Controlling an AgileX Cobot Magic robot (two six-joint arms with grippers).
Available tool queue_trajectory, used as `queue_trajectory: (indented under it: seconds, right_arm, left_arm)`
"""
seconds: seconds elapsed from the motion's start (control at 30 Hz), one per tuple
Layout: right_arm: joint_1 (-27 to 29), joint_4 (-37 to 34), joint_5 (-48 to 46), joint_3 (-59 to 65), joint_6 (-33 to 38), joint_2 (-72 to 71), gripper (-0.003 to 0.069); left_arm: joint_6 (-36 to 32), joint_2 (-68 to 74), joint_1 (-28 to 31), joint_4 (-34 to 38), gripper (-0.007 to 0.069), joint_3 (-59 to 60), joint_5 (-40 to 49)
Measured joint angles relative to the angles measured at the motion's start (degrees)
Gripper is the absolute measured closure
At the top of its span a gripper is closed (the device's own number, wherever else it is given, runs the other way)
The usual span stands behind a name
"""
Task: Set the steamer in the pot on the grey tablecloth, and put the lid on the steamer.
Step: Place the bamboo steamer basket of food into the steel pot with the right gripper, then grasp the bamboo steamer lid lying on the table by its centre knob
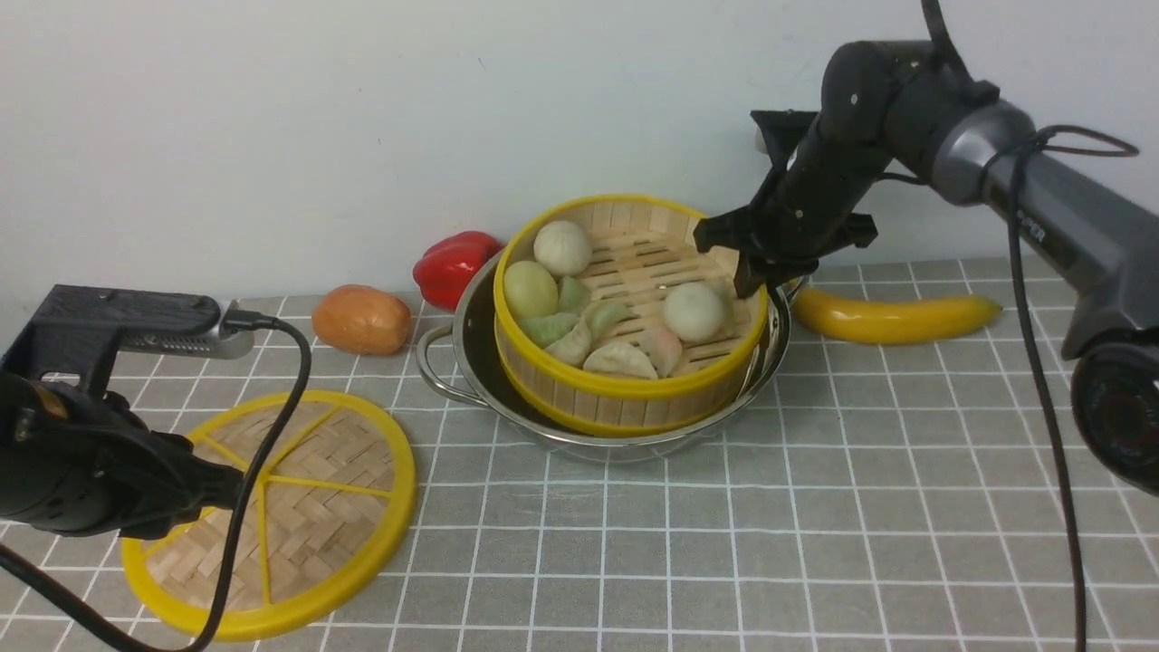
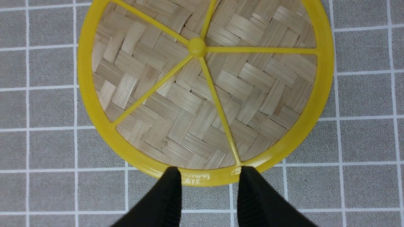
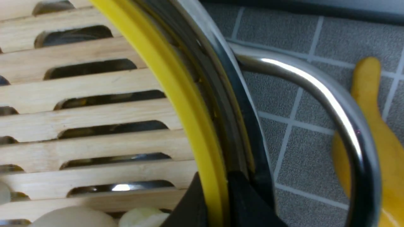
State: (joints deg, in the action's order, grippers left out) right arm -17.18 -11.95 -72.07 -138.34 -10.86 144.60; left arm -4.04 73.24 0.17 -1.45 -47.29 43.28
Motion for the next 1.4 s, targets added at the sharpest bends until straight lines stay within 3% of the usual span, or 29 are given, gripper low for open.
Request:
queue_trajectory:
  seconds: [0.37,0.8,1.17,1.4]
  right_arm:
    - [0.0,-3.1,0.1,-0.1,0.7,1.5,0.0571]
    - [0.0,-4.7,1.3,-0.7,0.4,1.0,0.035]
    - [0.0,4.6,1.3,-0.7,0.2,-8.7,0.0336]
    - [0.0,-1.3,1.5,0.8,1.8,-24.8,0.0335]
  left_arm:
    - [0.0,0.0,0.0,-0.1,0.0382,0.0,0.0]
    - [0.0,0.0,0.0,-0.2,0.0382,0.0,-3.9]
    - [3.0,7.3,0.0,-0.2,0.0382,-0.1,-9.8]
    - [5.4,16.8,0.0,-0.2,0.0382,-1.8,-17.4]
